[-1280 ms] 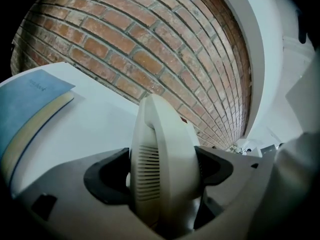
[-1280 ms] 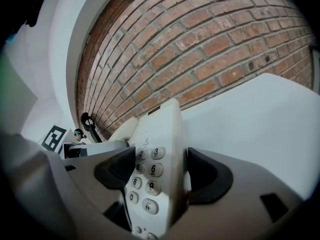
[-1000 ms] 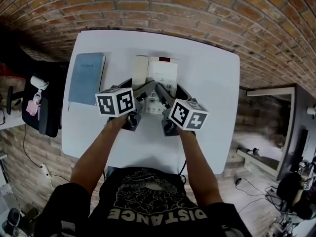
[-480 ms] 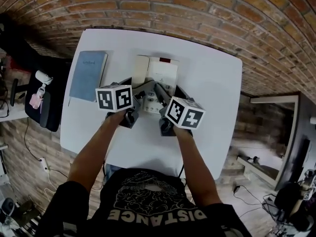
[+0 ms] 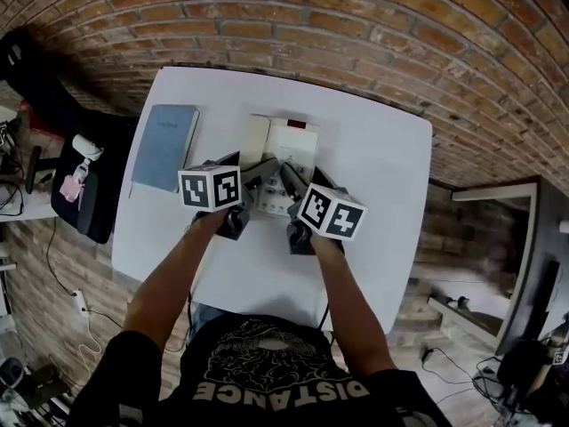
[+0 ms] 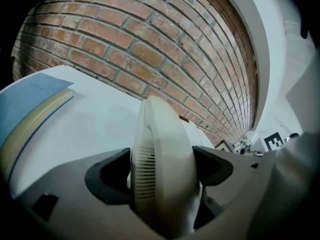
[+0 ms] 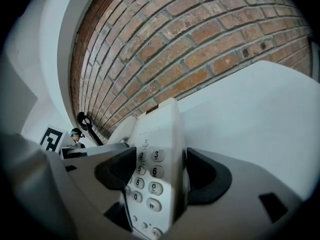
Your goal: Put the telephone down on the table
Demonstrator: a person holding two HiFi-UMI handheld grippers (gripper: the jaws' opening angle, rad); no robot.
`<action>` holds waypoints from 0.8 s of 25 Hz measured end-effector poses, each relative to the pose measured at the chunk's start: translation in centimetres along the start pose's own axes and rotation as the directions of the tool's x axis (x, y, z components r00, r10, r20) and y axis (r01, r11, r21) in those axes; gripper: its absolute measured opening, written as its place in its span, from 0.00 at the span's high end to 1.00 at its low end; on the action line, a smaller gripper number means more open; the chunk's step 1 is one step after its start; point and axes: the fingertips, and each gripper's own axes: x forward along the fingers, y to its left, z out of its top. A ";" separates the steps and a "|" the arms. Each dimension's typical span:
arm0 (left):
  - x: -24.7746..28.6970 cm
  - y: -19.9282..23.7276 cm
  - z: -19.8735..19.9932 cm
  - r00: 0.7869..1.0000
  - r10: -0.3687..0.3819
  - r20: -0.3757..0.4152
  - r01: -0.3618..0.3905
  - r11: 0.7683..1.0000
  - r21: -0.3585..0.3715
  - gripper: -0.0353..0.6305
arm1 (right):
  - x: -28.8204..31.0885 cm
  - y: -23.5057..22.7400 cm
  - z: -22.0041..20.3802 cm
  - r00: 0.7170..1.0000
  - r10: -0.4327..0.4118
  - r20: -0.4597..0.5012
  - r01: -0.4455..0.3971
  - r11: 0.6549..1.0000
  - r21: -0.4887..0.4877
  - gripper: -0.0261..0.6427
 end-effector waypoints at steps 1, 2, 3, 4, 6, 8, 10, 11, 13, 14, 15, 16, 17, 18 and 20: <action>-0.1 0.1 0.1 1.000 0.004 0.000 -0.004 1.000 0.005 0.35 | -0.1 0.0 0.1 1.000 -0.002 0.002 0.002 1.000 -0.004 0.49; -0.2 0.2 0.3 1.000 0.011 0.001 -0.011 1.000 0.011 0.35 | -0.2 0.0 0.2 1.000 -0.003 0.006 0.003 1.000 -0.011 0.49; -0.4 0.3 0.5 1.000 0.018 0.005 -0.018 1.000 0.015 0.35 | -0.3 0.1 0.4 1.000 -0.004 0.012 0.004 1.000 -0.020 0.49; -0.6 0.3 0.8 1.000 0.024 0.009 -0.024 1.000 0.019 0.35 | -0.6 0.2 0.7 1.000 -0.005 0.022 0.005 1.000 -0.030 0.49; -1.1 0.2 1.2 0.999 0.031 0.018 -0.032 0.999 0.031 0.35 | -1.3 0.6 1.4 0.999 -0.005 0.043 0.008 0.999 -0.052 0.49; -1.8 0.0 1.7 0.999 0.033 0.027 -0.034 0.998 0.046 0.35 | -2.0 1.0 2.0 0.998 -0.009 0.060 0.013 0.997 -0.074 0.49; -2.6 -0.3 2.1 0.999 0.035 0.039 -0.037 0.997 0.061 0.36 | -2.8 1.4 2.3 0.997 -0.020 0.076 0.027 0.995 -0.093 0.50; -3.1 -0.3 2.2 0.998 0.036 0.046 -0.039 0.997 0.069 0.36 | -3.2 1.7 2.4 0.996 -0.027 0.085 0.036 0.994 -0.101 0.52; -4.3 -0.6 2.5 0.998 0.035 0.059 -0.040 0.996 0.085 0.37 | -4.2 2.4 2.7 0.993 -0.038 0.108 0.050 0.992 -0.118 0.56; -4.9 -0.7 2.7 0.997 0.032 0.066 -0.038 0.995 0.094 0.38 | -4.8 2.9 2.9 0.992 -0.039 0.120 0.054 0.990 -0.128 0.58; -5.6 -0.9 2.9 0.997 0.029 0.075 -0.036 0.994 0.103 0.39 | -5.3 3.5 3.0 0.990 -0.037 0.133 0.056 0.988 -0.142 0.60; -6.4 -1.1 3.2 0.996 0.025 0.086 -0.034 0.993 0.112 0.40 | -5.9 4.2 3.2 0.989 -0.034 0.145 0.057 0.986 -0.156 0.61; -7.2 -1.4 3.5 0.995 0.020 0.100 -0.032 0.992 0.121 0.42 | -6.5 4.8 3.3 0.987 -0.031 0.156 0.058 0.984 -0.171 0.62; -8.1 -1.6 3.8 0.993 0.016 0.116 -0.032 0.991 0.133 0.46 | -7.1 5.4 3.4 0.986 -0.029 0.167 0.060 0.981 -0.185 0.63; -10.1 -2.3 4.5 0.988 0.010 0.152 -0.035 0.986 0.162 0.50 | -8.6 6.5 3.6 0.982 -0.026 0.189 0.066 0.975 -0.210 0.65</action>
